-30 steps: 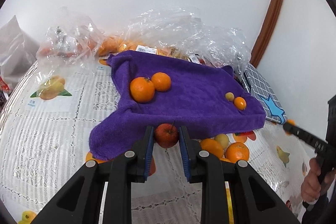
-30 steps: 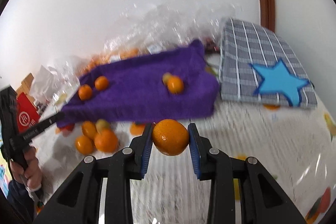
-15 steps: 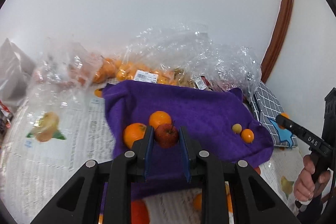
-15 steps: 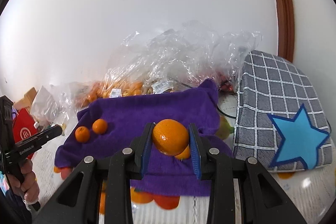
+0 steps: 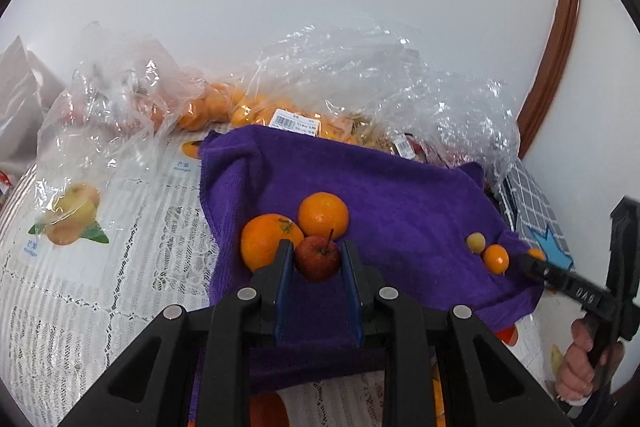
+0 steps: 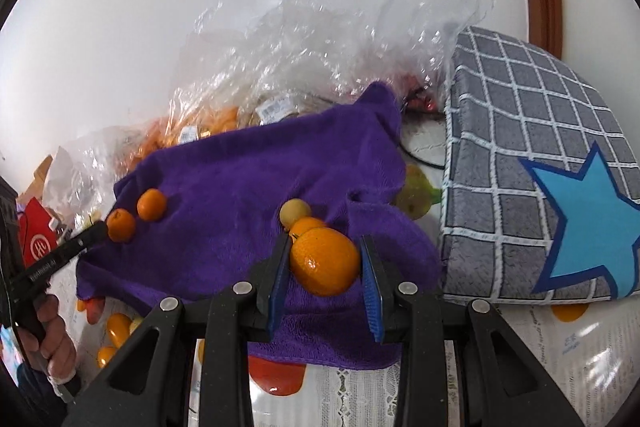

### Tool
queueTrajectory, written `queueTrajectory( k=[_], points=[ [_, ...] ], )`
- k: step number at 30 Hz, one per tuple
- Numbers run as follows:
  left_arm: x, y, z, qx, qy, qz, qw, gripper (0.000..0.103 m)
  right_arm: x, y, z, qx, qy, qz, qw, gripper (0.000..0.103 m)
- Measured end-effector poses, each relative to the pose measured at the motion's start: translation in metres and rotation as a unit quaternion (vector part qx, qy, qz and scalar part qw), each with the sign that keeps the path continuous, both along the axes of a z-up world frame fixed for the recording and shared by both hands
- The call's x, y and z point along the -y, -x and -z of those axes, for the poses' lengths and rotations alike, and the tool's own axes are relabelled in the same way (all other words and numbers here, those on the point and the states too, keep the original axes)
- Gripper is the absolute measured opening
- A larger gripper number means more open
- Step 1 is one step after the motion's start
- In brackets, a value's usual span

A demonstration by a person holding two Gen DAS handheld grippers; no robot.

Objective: Organize fruits
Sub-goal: 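Carry the held orange and red apple over the purple towel, then open both grippers to drop the orange and apple onto the towel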

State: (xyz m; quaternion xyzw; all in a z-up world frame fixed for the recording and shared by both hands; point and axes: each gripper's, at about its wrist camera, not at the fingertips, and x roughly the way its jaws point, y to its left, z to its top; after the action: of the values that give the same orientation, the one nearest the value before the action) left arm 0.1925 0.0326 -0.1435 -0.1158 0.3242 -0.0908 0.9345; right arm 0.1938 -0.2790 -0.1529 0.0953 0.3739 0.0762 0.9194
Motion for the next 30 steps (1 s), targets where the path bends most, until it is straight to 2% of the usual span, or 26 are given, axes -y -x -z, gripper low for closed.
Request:
queueTrajectory(
  k=[16, 21, 25, 30],
  points=[
    [0.002, -0.005, 0.01, -0.031, -0.007, -0.005, 0.9995, 0.023, -0.019, -0.003, 0.015, -0.015, 0.045, -0.02, 0.999, 0.033],
    [0.002, -0.002, 0.008, -0.029, -0.01, -0.004, 0.9995, 0.023, -0.018, -0.003, 0.015, -0.014, 0.045, -0.021, 0.999, 0.033],
    [0.003, 0.0, 0.008, -0.031, -0.009, -0.005, 0.9995, 0.023, -0.018, 0.001, 0.012, -0.003, 0.044, -0.02, 0.999, 0.034],
    [0.0, -0.003, 0.011, -0.041, -0.007, -0.013, 0.9991, 0.023, -0.018, 0.016, -0.002, 0.024, 0.04, -0.005, 0.999, 0.041]
  ],
)
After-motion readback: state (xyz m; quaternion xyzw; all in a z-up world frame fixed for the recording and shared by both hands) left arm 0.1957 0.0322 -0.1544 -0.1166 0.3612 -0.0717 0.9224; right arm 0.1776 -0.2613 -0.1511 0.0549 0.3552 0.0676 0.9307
